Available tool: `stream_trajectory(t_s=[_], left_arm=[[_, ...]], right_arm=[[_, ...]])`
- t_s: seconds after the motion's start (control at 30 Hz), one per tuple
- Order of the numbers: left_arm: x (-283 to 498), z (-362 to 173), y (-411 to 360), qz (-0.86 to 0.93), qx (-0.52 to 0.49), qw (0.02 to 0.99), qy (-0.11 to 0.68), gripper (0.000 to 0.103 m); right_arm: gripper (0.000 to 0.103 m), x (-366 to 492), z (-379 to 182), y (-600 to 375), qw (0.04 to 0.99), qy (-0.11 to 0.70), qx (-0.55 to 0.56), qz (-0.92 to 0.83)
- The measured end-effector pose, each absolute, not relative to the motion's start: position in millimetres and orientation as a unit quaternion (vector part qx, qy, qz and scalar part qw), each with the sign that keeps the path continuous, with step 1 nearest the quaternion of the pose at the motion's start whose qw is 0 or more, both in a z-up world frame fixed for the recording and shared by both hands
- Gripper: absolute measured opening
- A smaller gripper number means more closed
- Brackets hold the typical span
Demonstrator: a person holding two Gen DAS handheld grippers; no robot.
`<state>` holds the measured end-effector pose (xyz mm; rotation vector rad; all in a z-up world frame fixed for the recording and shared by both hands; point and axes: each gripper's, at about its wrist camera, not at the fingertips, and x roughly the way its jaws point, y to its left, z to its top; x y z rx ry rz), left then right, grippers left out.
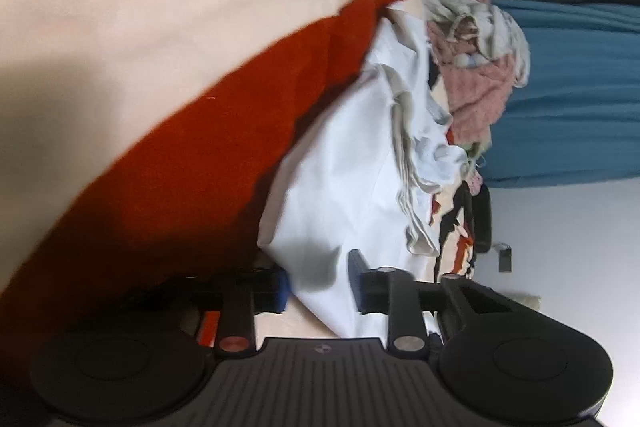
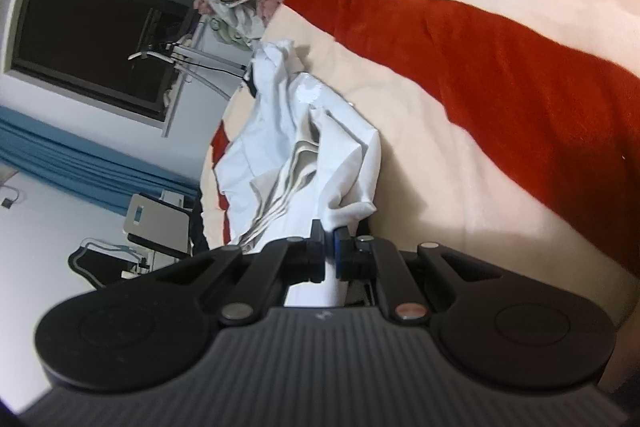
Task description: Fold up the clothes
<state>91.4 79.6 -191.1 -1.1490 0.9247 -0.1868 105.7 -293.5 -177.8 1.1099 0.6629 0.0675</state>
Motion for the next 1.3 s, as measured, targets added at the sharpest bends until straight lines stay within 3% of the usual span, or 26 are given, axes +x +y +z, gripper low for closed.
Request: stream_trajectory(t_s=[0.2,0.43,0.6,0.83,1.07,1.3], left_arm=[[85,-162,79,-0.092,-0.488,0.777,0.387,0.004],[48,-76,75,-0.145,-0.461,0.820,0.307,0.003],[4,-35,73,-0.165,-0.433,0.836,0.295,0.003],[-46,-40,86,-0.161,-0.449,0.823,0.308,0.003],[-2,-39,85,-0.147,-0.448,0.823,0.318,0.004],[112,-25,62,-0.104,-0.412,0.850,0.313,0.004]], right_arm=[[0.007,106,-171,-295,0.803,0.300,0.515,0.032],[0.007,77,-120,-295,0.815,0.264,0.511,0.073],[0.007,36,-87,-296,0.831,0.233,0.495,0.104],[0.007,-2,-83,-293,0.840,0.222,0.482,0.113],[0.007,40,-86,-288,0.842,0.222,0.483,0.092],[0.007,143,-81,-288,0.839,0.242,0.483,0.061]])
